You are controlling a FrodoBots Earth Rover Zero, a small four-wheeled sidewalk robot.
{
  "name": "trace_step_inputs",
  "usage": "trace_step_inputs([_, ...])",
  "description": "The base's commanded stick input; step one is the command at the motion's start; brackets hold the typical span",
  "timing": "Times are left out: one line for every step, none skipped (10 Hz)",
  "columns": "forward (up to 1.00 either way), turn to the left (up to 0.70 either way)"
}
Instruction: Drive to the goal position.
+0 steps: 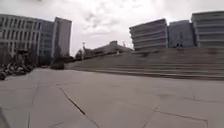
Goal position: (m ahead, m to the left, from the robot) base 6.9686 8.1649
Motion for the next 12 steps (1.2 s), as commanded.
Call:
trace_step_inputs([0.70,0.14])
trace_step_inputs([0.70,0.14])
trace_step_inputs([0.70,0.14])
trace_step_inputs([0.70,0.14])
trace_step_inputs([0.70,0.14])
trace_step_inputs([0.70,0.14])
trace_step_inputs([0.70,0.14])
trace_step_inputs([0.70,0.14])
trace_step_inputs([0.70,0.14])
trace_step_inputs([0.70,0.14])
trace_step_inputs([0.70,0.14])
trace_step_inputs([0.70,0.14])
